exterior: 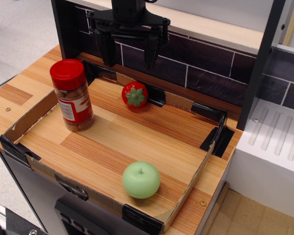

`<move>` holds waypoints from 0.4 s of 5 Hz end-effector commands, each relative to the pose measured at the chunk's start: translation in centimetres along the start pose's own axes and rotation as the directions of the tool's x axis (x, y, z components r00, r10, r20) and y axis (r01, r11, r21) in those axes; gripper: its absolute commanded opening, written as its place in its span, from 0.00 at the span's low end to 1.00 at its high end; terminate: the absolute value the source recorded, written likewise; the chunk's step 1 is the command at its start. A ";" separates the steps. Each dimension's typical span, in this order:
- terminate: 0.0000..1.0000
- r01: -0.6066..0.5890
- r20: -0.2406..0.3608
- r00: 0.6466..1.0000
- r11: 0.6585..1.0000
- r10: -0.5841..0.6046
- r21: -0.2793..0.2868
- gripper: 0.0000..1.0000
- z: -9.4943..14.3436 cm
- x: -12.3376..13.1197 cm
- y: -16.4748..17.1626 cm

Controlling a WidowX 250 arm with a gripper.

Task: Topple basil bottle

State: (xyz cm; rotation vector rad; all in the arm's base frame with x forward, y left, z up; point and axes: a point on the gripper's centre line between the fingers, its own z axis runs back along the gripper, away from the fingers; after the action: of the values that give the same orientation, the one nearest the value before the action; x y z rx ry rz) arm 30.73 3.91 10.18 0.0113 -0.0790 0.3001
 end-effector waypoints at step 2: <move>0.00 0.053 0.095 0.994 0.999 -0.052 -0.007 1.00 1.4 -1.5 1.0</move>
State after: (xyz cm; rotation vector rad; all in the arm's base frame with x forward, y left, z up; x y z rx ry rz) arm 28.39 4.20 10.24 0.0155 -0.1243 0.2410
